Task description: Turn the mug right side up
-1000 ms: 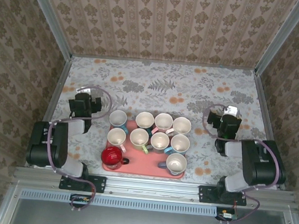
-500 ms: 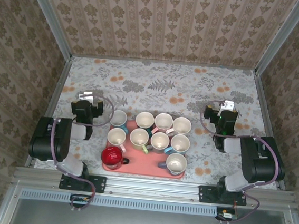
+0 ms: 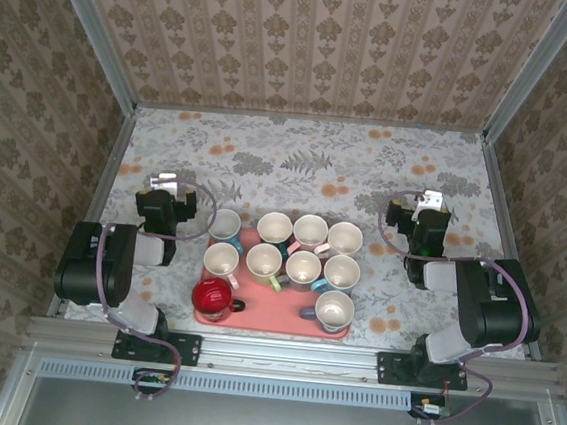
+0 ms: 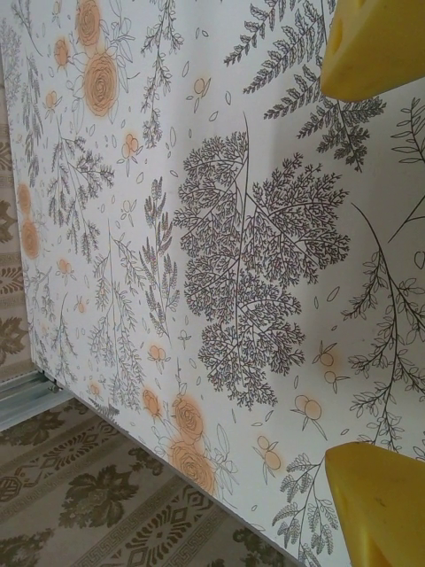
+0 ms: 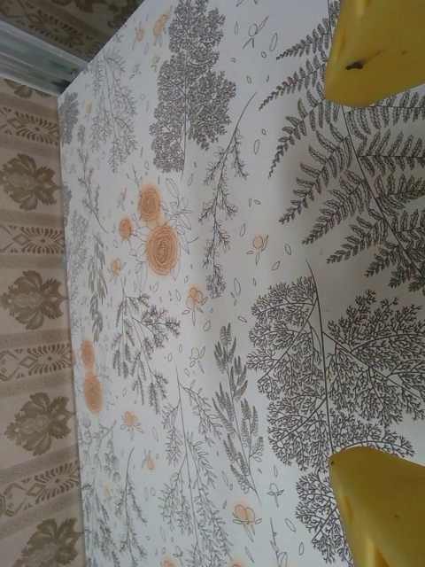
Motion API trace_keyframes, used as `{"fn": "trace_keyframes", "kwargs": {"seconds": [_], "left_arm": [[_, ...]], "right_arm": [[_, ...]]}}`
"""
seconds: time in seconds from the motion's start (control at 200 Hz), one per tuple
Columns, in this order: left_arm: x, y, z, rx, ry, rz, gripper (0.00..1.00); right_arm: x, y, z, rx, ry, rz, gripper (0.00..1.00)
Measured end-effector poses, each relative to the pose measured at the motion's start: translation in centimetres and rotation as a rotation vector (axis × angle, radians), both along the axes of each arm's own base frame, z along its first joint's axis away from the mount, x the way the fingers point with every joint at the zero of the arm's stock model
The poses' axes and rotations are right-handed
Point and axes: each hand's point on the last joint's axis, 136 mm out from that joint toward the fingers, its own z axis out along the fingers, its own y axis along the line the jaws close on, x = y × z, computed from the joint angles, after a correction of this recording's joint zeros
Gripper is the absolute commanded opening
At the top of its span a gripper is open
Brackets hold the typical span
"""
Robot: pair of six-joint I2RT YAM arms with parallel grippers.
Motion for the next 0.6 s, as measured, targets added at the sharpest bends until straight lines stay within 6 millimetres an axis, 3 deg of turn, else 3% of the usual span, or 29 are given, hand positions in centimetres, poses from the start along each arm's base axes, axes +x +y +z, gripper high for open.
{"fn": "trace_keyframes", "kwargs": {"seconds": [0.605], "left_arm": [[0.0, 0.0, 0.0, 0.0, 0.0, 0.0, 1.0]], "right_arm": [[0.0, 0.01, -0.01, -0.007, 0.002, 0.003, 1.0]]}}
